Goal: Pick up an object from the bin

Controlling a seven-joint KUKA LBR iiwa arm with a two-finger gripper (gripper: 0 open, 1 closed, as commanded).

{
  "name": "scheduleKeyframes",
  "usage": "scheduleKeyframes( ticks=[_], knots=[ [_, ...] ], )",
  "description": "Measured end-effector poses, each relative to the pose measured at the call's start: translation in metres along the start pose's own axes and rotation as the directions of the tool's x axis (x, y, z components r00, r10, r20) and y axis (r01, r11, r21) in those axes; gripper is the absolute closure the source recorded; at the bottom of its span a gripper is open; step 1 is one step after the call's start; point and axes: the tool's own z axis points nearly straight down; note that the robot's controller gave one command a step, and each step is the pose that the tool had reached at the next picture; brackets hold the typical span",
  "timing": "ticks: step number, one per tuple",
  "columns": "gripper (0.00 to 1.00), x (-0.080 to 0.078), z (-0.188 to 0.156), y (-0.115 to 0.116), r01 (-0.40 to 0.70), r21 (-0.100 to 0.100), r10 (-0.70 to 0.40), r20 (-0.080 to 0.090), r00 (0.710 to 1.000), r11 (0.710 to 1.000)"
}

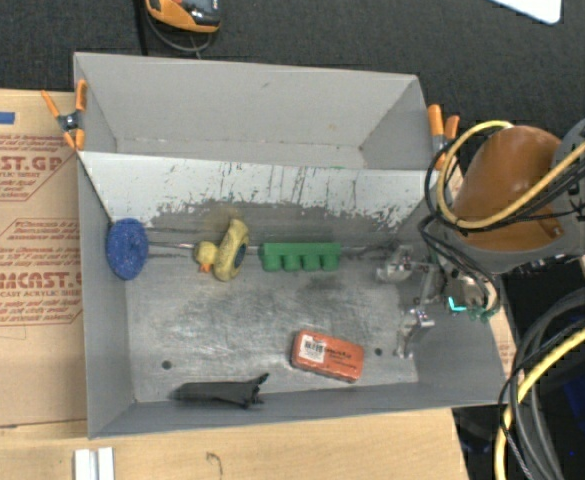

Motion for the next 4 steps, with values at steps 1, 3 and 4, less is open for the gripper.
scheduleKeyframes(
  ticks=[1, 3, 4],
  knots=[
    [0.00, -0.002, -0.004, 0.000, 0.001, 0.001, -0.001, 0.007, 1.000, 1.000],
    [0.00, 0.003, 0.044, 0.026, 0.116, 0.002, -0.116, 0.007, 0.993, 0.993],
    [0.00, 0.010, 0.066, 0.037, 0.046, 0.000, -0.046, 0.007, 0.999, 0.999]
  ],
)
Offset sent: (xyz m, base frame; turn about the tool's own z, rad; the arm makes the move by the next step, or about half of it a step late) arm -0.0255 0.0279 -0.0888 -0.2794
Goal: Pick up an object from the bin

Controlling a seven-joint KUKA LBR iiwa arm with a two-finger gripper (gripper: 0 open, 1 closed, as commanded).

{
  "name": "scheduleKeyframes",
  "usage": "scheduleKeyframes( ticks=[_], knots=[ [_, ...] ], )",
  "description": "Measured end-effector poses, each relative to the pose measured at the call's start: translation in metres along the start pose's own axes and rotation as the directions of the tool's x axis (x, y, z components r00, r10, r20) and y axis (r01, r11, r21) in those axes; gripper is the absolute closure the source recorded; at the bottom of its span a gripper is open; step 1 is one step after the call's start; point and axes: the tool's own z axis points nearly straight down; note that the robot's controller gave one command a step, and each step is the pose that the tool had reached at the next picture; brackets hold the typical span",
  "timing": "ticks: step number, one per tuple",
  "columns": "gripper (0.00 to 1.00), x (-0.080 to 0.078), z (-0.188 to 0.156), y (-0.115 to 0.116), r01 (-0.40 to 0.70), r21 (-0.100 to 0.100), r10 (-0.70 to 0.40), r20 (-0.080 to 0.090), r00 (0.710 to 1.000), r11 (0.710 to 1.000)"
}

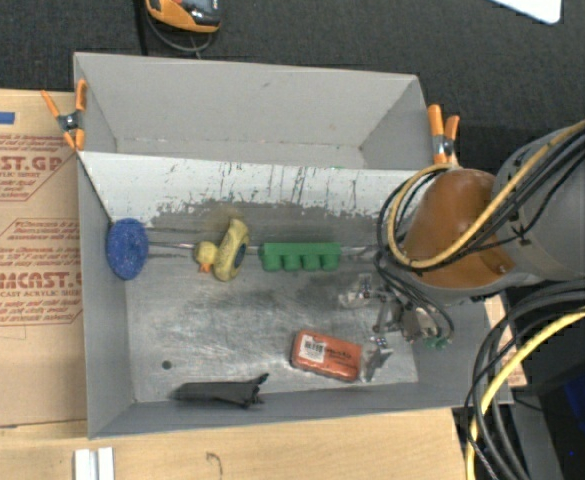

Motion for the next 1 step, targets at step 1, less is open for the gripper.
scheduleKeyframes(
  ticks=[1],
  knots=[
    [0.00, 0.0105, 0.0153, 0.0274, 0.156, 0.007, -0.156, 0.017, 0.988, 0.988]
  ],
)
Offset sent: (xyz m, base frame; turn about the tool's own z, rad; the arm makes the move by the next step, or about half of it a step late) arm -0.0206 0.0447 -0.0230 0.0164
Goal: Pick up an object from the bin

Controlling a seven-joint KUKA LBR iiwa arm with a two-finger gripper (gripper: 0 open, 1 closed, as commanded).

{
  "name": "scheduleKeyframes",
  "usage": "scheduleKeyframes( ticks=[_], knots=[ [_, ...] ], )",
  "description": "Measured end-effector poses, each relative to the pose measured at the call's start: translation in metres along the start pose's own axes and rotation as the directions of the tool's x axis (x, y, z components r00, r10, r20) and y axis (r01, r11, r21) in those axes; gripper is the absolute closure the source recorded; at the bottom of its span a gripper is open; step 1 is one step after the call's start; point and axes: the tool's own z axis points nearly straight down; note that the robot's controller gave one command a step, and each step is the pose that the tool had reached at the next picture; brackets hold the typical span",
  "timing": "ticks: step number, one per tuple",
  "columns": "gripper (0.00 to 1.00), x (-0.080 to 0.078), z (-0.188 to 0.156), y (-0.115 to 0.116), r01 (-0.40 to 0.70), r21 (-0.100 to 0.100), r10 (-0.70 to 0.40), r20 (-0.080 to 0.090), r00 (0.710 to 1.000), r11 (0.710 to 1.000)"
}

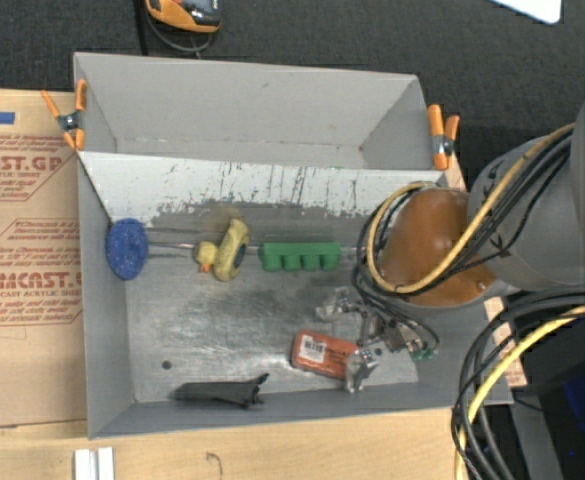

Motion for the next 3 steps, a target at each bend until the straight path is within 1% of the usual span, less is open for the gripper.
scheduleKeyframes(
  ticks=[1, 2, 3],
  knots=[
    [1.00, 0.001, 0.005, 0.019, -0.172, -0.002, 0.172, -0.003, 0.985, 0.985],
    [1.00, 0.001, 0.005, 0.019, -0.172, -0.002, 0.172, -0.003, 0.985, 0.985],
    [1.00, -0.012, -0.136, 0.026, -0.161, -0.003, 0.161, -0.017, 0.987, 0.987]
  ],
)
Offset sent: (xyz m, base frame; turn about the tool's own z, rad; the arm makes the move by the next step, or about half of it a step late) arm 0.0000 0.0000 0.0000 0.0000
